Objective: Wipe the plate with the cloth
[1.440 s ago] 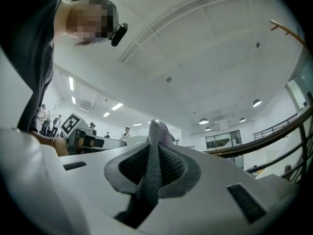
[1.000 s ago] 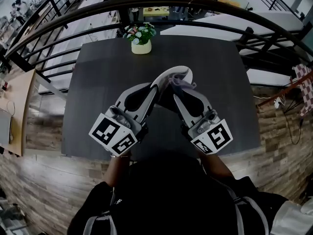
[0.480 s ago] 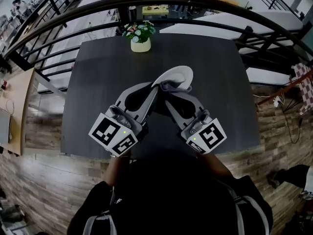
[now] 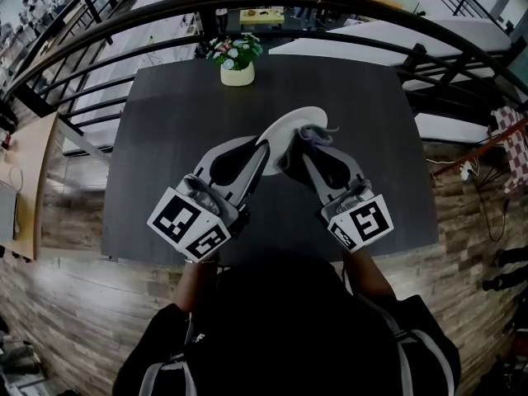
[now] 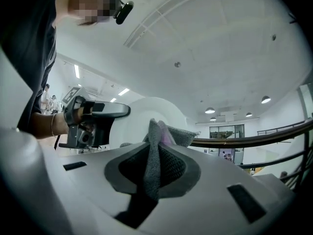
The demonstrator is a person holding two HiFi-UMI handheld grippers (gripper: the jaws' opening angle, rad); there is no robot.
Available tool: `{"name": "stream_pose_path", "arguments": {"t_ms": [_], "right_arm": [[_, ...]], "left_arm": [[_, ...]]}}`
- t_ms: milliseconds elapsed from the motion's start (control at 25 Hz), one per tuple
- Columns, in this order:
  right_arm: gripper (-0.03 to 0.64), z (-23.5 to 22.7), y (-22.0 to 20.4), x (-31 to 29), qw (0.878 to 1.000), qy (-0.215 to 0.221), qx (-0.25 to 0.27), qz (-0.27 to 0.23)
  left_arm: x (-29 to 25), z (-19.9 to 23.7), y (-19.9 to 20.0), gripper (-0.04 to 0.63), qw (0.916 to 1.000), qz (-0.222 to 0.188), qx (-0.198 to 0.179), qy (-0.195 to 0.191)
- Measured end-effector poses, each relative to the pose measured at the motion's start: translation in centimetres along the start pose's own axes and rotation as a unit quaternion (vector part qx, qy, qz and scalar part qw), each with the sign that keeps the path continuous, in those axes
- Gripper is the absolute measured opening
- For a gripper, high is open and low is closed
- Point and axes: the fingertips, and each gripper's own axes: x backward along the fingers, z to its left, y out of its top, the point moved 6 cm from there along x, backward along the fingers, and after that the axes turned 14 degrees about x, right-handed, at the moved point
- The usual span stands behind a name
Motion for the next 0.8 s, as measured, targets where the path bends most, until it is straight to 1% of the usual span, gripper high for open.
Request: {"name": "stream_pose_path", "arguments": {"t_ms": [240, 440, 560, 640, 720, 800], "right_arm": [[0.041, -1.8, 0.1, 0.8, 0.999, -0.038, 0.016, 0.002], [0.041, -3.4, 0.4, 1.6, 0.998, -0.065, 0.019, 0.006], [0.041, -3.6, 0.2, 1.8, 0.997, -0.069, 0.029, 0.014], [0.041, -3.8, 0.2, 2.1, 0.997, -0.071, 0.022, 0.013], [0.041, -4.0, 0.1, 2.5, 0.997, -0.08, 0.013, 0.01], [0.041, -4.3, 0.2, 2.8, 0.996, -0.088, 0.014, 0.012]], "left_arm": [[0.4, -0.2, -0.5, 0.02, 1.0, 0.003, 0.002, -0.004], [0.4, -0.2, -0.4, 0.02, 1.0, 0.005, 0.005, 0.0], [0.6, 0.2, -0.8, 0.017, 0.9999, 0.005, 0.01, 0.004], [0.6, 0.3, -0.9, 0.017, 0.9999, 0.006, 0.01, 0.006], [0.8, 0.3, -1.0, 0.015, 0.9999, 0.011, -0.001, 0.007], [0.9, 0.2, -1.3, 0.015, 0.9993, 0.023, -0.029, 0.008]]}}
